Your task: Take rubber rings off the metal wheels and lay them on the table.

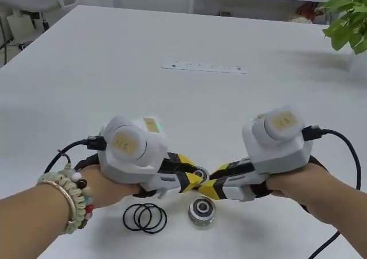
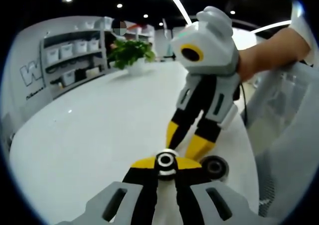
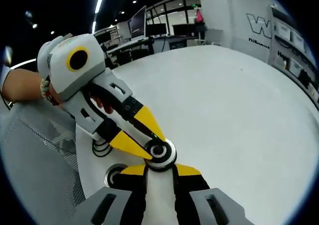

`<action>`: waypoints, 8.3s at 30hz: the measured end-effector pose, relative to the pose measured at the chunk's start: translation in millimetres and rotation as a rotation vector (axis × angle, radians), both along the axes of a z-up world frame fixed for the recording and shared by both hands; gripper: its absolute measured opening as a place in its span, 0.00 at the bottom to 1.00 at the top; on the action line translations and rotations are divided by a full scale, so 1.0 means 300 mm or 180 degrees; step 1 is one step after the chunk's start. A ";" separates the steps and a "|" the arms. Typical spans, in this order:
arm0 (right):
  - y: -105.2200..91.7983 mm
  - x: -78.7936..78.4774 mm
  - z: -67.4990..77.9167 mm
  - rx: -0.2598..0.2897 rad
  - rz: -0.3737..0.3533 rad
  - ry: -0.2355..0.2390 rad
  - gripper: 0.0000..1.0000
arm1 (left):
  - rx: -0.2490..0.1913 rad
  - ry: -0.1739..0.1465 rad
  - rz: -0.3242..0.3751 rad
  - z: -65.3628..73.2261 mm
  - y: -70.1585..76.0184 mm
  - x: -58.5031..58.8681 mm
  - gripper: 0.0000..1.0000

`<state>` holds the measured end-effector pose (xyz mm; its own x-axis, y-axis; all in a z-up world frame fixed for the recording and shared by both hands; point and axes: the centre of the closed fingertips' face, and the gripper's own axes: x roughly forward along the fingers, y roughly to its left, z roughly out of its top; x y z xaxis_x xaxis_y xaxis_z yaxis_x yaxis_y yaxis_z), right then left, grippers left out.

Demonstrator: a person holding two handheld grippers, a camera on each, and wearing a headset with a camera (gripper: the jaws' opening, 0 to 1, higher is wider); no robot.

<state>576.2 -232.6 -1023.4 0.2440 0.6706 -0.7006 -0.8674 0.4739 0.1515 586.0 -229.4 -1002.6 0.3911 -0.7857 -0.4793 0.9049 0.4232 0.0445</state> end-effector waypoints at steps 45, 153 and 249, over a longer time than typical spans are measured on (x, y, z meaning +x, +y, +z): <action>-0.032 0.052 0.039 0.0950 -0.1359 0.1022 0.00 | -0.0004 0.0029 0.0085 0.000 0.012 0.004 0.12; -0.021 0.094 0.237 0.1357 -0.1405 0.0668 0.00 | 0.0036 -0.0229 -0.0211 0.360 0.027 -0.054 0.56; 0.292 -0.212 0.028 0.0651 -0.0110 0.0952 0.00 | -0.0127 0.0311 0.1009 0.171 0.538 -0.343 0.64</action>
<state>512.6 -145.0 -1014.9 0.0733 0.7992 -0.5965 -0.7544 0.4357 0.4910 483.1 -67.8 -951.4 0.5728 -0.6512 -0.4978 0.7271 0.6841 -0.0582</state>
